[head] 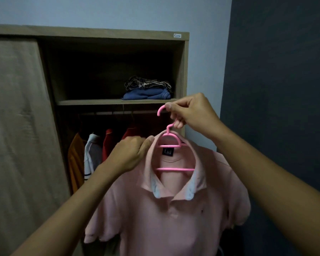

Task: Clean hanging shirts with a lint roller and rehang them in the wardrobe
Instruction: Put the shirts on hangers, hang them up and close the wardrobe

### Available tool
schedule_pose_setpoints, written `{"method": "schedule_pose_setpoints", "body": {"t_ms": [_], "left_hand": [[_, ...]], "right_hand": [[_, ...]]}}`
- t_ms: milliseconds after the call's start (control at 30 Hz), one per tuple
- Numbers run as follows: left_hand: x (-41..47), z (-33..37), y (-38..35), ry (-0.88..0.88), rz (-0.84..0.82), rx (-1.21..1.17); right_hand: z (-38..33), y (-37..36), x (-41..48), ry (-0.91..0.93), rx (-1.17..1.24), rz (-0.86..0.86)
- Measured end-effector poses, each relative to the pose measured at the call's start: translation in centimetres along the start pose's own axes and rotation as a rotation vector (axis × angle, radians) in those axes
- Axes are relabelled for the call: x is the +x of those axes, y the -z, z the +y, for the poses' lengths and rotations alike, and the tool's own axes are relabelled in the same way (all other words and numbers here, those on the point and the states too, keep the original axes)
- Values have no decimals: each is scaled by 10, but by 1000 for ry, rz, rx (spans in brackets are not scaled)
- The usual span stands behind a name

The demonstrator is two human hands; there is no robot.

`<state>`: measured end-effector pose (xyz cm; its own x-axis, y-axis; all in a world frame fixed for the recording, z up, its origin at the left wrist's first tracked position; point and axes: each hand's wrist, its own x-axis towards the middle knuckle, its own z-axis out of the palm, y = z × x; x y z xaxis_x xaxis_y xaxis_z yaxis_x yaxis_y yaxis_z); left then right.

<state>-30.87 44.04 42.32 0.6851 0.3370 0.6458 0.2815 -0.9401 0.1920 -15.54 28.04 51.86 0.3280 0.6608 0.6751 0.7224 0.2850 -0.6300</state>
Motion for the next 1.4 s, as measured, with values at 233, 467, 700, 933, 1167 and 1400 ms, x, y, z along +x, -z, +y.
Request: {"method": "schedule_pose_setpoints", "body": {"t_ms": [233,467,700,933,1167,1400], "left_hand": [[6,-31,-14,160,44,-264],[18,-62,-23,244,23,-412],[37,-101,-44,160,-100,-195],[60,-149,-71,229,-62,-130],[87,-190,-78,305,-120,-122],[105,-221,-80,299,-137,-98]], "right_hand": [[33,20,1,-130,-361,-270],[61,30,-3,-255,-413,-672],[67,13,26,-278,-450,-704],[84,-4,50,-440,-705,-700],[108,-44,70,-590,-673,-442],[144,-101,77,-759,-198,-194]]}}
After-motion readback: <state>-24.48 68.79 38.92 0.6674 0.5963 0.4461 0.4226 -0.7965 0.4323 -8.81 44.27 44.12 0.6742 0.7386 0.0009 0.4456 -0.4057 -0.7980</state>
